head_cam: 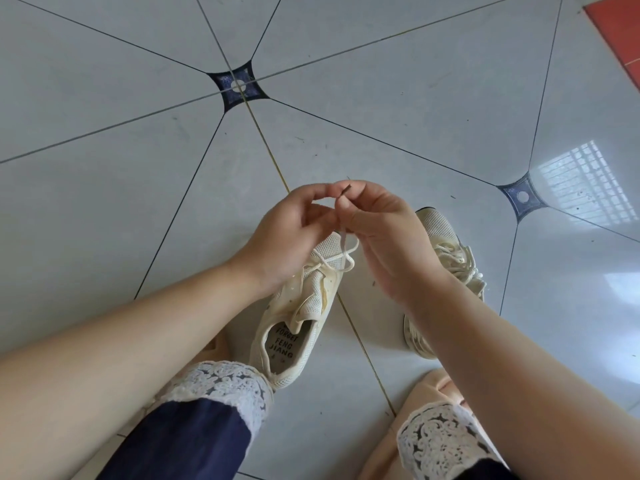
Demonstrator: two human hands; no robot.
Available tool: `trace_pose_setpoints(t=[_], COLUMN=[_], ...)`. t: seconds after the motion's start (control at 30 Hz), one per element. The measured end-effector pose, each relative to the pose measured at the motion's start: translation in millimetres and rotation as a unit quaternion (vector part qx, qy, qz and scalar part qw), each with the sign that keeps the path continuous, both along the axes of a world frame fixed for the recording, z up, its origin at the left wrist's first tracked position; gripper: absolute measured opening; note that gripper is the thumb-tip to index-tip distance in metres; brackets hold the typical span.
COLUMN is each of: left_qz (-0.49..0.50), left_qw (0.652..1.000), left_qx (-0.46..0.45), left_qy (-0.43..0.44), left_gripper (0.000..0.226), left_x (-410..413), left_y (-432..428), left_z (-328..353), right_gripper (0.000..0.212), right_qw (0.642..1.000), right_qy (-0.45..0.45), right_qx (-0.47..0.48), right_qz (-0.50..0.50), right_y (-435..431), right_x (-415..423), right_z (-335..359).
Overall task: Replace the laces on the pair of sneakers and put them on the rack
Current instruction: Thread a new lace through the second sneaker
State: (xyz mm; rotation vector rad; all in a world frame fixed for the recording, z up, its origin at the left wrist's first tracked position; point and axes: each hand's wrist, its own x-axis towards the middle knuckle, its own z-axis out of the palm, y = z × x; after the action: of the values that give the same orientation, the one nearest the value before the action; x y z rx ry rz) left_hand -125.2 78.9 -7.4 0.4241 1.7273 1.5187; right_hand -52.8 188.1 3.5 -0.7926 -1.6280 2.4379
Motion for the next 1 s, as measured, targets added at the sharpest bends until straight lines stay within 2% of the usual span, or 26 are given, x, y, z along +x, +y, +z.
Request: trace_pose_setpoints(t=[0.17,0.27,0.33,0.37,0.43,0.5,0.53,0.67,0.77,0.83,0.9,1.0], left_qz=[-0.001,0.052,0.082,0.083,0.076,0.071,0.062,-0.035,-0.117,-0.131,-0.123,-0.126], left_qw=[1.000,0.995,0.992,0.990,0.974,0.951,0.946,0.966,0.951,0.940,0.942,0.936], left_qx=[-0.022,-0.078,-0.101,-0.113,-0.145,-0.156,-0.155,-0.147,-0.194,-0.226,-0.227,-0.234], left_qy=[-0.004,-0.021,-0.005,0.032,0.156,0.258,0.278,0.212,0.209,0.221,0.214,0.229], left_gripper=[0.022,0.026,0.025,0.023,0.016,0.012,0.010,0.013,0.011,0.011,0.011,0.013], left_x=[0,-5,-11,-15,-24,-29,-28,1,23,27,26,27], left_y=[-3,-6,-9,-10,-14,-16,-16,-15,-16,-18,-20,-22], left_z=[-2,-11,-16,-18,-18,-14,-13,-25,-39,-46,-49,-50], right_gripper=[0.022,0.021,0.012,0.011,0.019,0.026,0.027,0.020,0.019,0.017,0.010,0.014], right_qw=[0.997,0.976,0.941,0.923,0.904,0.905,0.909,0.924,0.928,0.929,0.925,0.923], right_qy=[-0.051,-0.174,-0.282,-0.319,-0.358,-0.363,-0.358,-0.341,-0.341,-0.341,-0.344,-0.347], right_qx=[-0.015,0.077,0.186,0.210,0.202,0.180,0.172,0.140,0.126,0.123,0.144,0.152], right_qz=[-0.047,-0.105,-0.023,0.040,0.117,0.129,0.129,0.104,0.085,0.076,0.072,0.064], right_y=[3,6,3,-2,-12,-22,-25,-30,-29,-28,-28,-30], right_x=[10,25,36,40,46,47,47,46,47,49,50,52], right_z=[-13,-25,-32,-35,-40,-44,-45,-50,-53,-56,-59,-62])
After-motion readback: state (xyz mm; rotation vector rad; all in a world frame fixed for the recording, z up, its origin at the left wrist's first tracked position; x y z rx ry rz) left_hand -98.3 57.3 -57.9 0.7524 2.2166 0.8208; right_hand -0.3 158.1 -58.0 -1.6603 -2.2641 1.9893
